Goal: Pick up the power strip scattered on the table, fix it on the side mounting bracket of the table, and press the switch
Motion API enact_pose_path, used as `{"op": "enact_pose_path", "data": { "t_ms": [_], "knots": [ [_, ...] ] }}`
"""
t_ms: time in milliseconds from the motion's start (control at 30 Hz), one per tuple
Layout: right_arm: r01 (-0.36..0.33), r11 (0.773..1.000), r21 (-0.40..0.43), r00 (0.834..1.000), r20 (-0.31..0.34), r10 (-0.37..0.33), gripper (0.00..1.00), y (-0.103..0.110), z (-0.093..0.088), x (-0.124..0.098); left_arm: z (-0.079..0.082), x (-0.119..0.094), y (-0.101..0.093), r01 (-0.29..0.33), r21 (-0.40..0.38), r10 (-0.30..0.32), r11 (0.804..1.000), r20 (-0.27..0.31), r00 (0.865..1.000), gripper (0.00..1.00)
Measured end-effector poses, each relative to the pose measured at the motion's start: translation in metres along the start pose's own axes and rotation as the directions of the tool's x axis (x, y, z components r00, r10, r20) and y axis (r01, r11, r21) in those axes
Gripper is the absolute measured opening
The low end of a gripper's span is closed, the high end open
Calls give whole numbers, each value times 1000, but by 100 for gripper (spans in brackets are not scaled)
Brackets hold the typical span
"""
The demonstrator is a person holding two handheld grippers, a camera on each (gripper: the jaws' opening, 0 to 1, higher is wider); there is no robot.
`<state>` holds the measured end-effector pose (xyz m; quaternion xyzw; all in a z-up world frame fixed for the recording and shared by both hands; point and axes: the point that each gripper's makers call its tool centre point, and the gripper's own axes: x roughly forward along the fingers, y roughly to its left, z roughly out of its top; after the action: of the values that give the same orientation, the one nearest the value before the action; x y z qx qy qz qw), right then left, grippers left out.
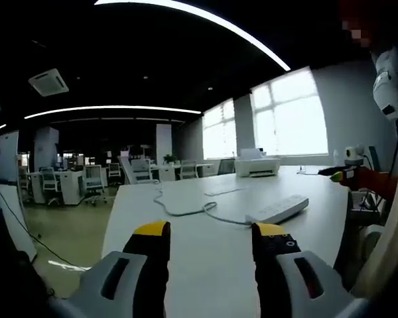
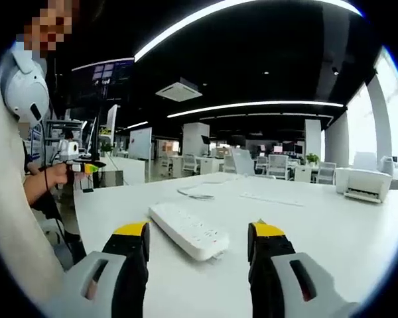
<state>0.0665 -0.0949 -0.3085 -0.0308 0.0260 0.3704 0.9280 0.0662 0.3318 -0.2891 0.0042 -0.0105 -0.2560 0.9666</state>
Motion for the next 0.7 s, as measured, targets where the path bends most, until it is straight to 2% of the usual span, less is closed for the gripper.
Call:
{"op": "enact_pose_path", "data": {
  "t_ms": [133, 400, 700],
  "knots": [
    [-17, 1000, 19, 1000, 11, 17, 56, 0, -1, -1, 4, -1, -1, 8, -10, -8, 1000, 17, 1000, 56],
    [-30, 999, 43, 999, 38, 28, 58, -8, 2, -6, 3, 1, -6, 29, 9, -29, 1000, -10, 1000, 57],
    [-58, 997, 53, 998, 41, 55, 63, -12, 0, -5, 6, 4, -10, 40, 12, -40, 999, 0, 999, 57]
  ]
}}
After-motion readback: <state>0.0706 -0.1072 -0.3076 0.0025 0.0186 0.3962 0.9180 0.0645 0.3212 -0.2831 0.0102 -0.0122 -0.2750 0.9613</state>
